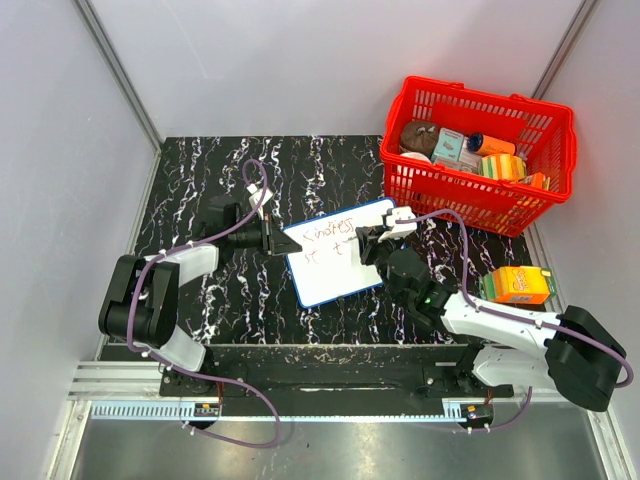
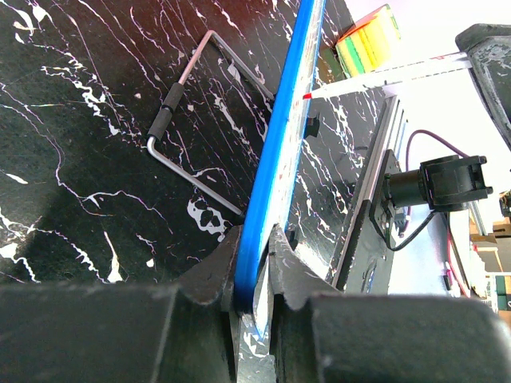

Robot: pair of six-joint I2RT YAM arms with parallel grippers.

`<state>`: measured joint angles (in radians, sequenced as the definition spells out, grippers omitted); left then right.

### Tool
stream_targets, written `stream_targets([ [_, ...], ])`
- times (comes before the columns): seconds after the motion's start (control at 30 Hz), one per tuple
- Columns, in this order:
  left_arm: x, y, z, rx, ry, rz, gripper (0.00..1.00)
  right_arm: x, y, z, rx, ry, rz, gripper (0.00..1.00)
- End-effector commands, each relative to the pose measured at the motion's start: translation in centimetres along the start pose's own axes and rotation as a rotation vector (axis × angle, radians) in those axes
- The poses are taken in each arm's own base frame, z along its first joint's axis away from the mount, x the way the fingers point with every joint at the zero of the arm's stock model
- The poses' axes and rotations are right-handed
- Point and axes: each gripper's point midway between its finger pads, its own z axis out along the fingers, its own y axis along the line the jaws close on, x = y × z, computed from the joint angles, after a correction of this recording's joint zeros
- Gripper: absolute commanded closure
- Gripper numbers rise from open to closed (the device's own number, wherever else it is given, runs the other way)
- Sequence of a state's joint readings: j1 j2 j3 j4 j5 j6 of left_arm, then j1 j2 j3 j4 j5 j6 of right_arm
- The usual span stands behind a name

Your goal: Write a sentence on the whiteboard

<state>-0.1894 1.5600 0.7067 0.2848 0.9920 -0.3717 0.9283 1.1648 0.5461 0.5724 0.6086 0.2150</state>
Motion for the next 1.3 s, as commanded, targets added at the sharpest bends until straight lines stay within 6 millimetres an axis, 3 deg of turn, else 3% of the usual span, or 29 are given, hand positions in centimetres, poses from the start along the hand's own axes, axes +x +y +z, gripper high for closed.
stream_targets([
  [0.0, -1.0, 6.4, -0.5, -0.284, -0.055, 0.132, 1.00, -1.4, 0.4, 0.5, 0.002, -0.039, 0.039, 1.00],
  [0.37, -1.0, 6.5, -0.5, -0.288, -0.053, 0.130, 1.00, -0.8, 0.8, -0.1, -0.039, -0.004, 0.046, 1.00],
  [0.87, -1.0, 6.6, -0.5, -0.289, -0.053, 0.128, 1.00, 0.2, -0.8, -1.2, 0.000, 0.029, 0.018, 1.00],
  [1.27, -0.9, 6.5, -0.5, -0.288, -0.052, 0.130, 1.00, 1.2, 0.5, -1.0, -0.063, 0.058, 0.045, 1.00],
])
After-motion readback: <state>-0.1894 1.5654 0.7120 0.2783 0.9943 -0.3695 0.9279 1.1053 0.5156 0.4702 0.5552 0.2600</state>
